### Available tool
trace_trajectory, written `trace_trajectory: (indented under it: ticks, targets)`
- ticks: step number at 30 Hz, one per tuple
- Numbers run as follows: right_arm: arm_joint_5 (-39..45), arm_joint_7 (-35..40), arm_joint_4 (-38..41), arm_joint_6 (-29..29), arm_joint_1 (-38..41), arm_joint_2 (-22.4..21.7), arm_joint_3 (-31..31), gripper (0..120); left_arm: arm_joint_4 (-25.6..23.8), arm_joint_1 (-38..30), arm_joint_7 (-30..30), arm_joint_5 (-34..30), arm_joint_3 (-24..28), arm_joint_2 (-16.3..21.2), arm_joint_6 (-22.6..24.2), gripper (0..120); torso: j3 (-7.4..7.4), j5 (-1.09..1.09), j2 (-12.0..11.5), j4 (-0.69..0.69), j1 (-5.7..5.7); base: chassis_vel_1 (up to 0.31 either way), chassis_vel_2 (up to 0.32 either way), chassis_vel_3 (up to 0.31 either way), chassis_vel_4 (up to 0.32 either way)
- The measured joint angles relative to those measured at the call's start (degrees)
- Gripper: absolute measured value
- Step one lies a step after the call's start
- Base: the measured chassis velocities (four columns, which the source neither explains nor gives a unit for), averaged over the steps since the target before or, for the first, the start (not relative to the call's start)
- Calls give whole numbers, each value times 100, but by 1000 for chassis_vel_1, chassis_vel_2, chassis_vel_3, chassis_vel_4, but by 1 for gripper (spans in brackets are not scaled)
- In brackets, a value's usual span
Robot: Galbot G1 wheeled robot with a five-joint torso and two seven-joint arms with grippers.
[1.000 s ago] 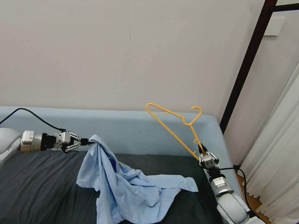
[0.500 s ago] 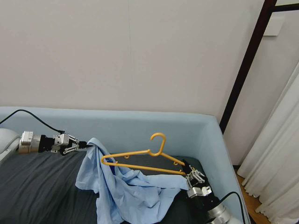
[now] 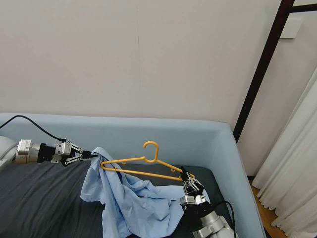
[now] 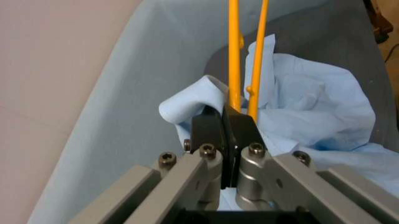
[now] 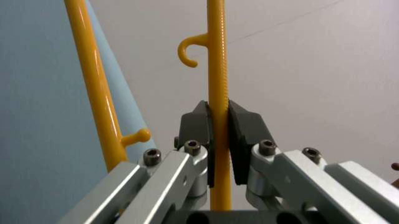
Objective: Pick up the clothes from the sofa and hang them on the clothes hanger.
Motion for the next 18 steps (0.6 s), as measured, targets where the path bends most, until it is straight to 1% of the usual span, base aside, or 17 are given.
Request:
trace_trajectory:
  ticks: [4, 5, 8, 14, 18]
  targets:
    - [-123, -5, 6, -304, -34, 28, -58, 6, -32, 49, 2, -40, -1, 54, 0, 0, 0, 1, 0, 0, 0, 0, 0, 0, 0]
    - [-123, -5, 6, -304, -34, 28, -58, 6, -32, 49, 2, -40, -1, 54, 0, 0, 0, 1, 0, 0, 0, 0, 0, 0, 0]
    - [-193, -14, 18, -615, -51, 40, -177, 6, -124, 82, -19, -90, -1, 101, 2, 0, 0, 0, 0, 0, 0, 0, 0, 0, 0]
    - [-212, 28, -15, -906, -19, 84, -373, 6, -269, 116, -125, -223, -31, 115, 21, 0, 0, 0, 0, 0, 0, 0, 0, 0, 0]
    - [-51, 30, 13, -1017, 42, 88, -606, 6, -445, 221, -252, -325, -66, -3, 66, 0, 0, 2, 0, 2, 0, 0, 0, 0, 0]
